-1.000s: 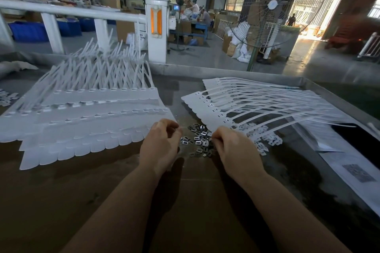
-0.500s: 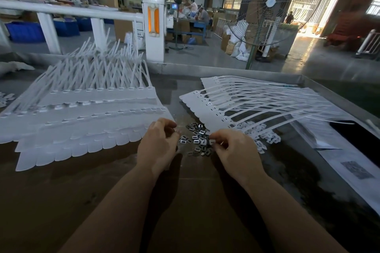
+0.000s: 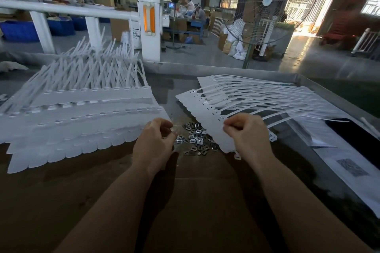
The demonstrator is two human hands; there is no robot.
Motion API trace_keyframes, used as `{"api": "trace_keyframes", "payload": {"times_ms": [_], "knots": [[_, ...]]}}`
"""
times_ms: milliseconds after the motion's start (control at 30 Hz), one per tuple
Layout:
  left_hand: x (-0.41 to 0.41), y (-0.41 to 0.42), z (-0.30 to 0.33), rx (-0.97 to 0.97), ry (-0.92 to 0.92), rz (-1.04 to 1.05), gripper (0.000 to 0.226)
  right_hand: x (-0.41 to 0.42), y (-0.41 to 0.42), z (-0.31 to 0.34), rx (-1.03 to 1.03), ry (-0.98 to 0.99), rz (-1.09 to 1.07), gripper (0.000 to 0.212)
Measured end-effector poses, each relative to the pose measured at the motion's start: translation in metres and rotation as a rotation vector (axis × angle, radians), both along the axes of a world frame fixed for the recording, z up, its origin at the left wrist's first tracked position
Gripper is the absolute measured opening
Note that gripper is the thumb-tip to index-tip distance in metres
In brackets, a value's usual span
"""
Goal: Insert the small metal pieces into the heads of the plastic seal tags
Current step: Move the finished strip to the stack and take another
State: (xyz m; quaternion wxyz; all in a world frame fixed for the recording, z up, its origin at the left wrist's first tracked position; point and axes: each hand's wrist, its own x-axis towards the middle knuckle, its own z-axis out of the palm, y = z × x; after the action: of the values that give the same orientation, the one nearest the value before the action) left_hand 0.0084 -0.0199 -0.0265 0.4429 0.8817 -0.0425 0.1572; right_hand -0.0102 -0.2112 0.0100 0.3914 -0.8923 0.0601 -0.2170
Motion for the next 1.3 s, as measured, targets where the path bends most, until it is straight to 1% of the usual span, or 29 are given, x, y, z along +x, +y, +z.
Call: {"api": "trace_keyframes", "payload": {"times_ms": [67,167,233,300,500,733,967,1067,1233,1300], "knots": [[-0.001,0.0,0.0,0.001,0.002,-0.002,0.016,0.007,-0.009,0.003,0.051,0.016,-0.055,0.004],[-0.001,0.0,0.0,0.005,0.008,-0.005,0.017,0.017,-0.016,0.003,0.07,0.047,-0.113,0.011],[-0.001,0.0,0.0,0.006,0.01,-0.004,0.017,0.024,-0.017,0.001,0.075,0.07,-0.14,0.009],[0.0,0.0,-0.001,0.006,0.016,-0.004,0.017,0.031,-0.018,-0.001,0.06,0.087,-0.148,0.006],[0.005,0.0,-0.003,0.025,0.018,-0.004,0.019,0.047,-0.02,-0.004,-0.017,0.168,-0.136,0.011],[0.007,0.0,-0.004,0.027,0.015,0.004,0.018,0.058,-0.024,-0.006,-0.053,0.298,-0.16,0.013],[0.006,0.0,-0.005,0.025,0.024,-0.001,0.017,0.063,-0.024,-0.01,0.028,0.33,-0.189,0.011],[0.006,0.0,-0.006,0.028,0.025,-0.003,0.018,0.063,-0.023,-0.007,0.078,0.362,-0.21,0.003],[0.005,0.002,-0.006,0.035,0.027,-0.004,0.019,0.063,-0.022,-0.003,0.131,0.39,-0.227,0.015],[0.005,0.002,-0.006,0.035,0.027,-0.004,0.019,0.064,-0.021,-0.002,0.157,0.388,-0.242,0.01]]}}
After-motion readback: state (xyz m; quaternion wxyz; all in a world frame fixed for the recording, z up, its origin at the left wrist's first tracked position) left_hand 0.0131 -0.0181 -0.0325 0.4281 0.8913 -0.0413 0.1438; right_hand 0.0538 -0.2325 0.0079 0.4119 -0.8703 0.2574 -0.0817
